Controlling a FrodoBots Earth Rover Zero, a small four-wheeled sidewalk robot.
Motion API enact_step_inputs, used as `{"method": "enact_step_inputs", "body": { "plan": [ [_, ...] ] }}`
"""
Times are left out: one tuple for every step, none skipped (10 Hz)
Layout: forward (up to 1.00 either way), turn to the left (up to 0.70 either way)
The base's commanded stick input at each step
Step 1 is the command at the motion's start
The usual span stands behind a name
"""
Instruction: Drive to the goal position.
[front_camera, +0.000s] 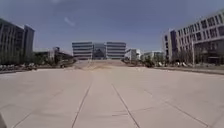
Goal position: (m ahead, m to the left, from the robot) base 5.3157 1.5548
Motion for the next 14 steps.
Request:
{"method": "enact_step_inputs", "body": {
  "plan": [
    [0.7,0.02],
    [0.7,0.02],
    [0.7,0.02],
    [0.7,0.02],
    [0.7,0.02],
    [0.7,0.02],
    [0.7,0.02],
    [0.7,0.02],
    [0.7,0.02],
    [0.7,0.02],
    [0.7,0.02],
    [0.7,0.02],
    [0.7,0.02],
    [0.7,0.02]
  ]
}}
